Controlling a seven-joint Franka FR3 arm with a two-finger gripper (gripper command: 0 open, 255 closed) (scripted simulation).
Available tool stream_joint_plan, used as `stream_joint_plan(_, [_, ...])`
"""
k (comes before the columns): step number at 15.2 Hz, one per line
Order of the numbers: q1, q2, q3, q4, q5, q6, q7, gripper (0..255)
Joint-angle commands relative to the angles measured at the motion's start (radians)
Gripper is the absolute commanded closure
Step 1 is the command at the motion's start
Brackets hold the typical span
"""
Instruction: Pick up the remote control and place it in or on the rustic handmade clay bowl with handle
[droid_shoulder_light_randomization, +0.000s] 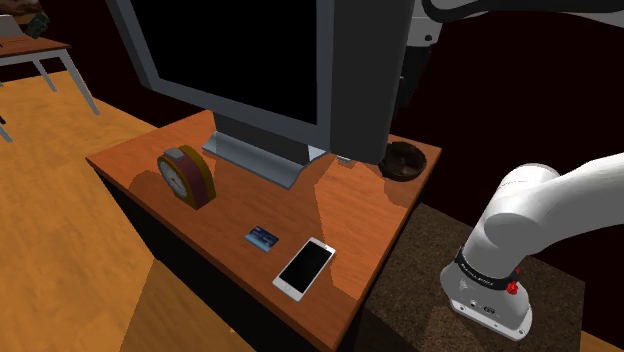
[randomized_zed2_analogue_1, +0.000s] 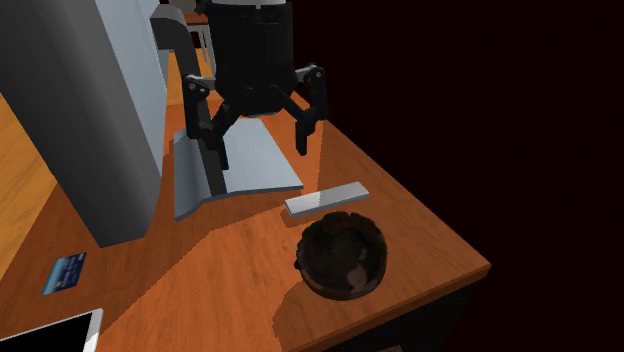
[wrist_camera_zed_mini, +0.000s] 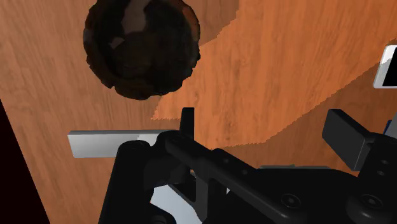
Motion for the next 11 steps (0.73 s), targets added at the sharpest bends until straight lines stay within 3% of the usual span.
stream_joint_plan(1, [0.000, 0.000, 0.000, 0.000, 0.000, 0.000, 0.000, 0])
stream_joint_plan(11, [-0.120, 0.322, 0.076, 0.033, 0.030, 0.281, 0.422, 0])
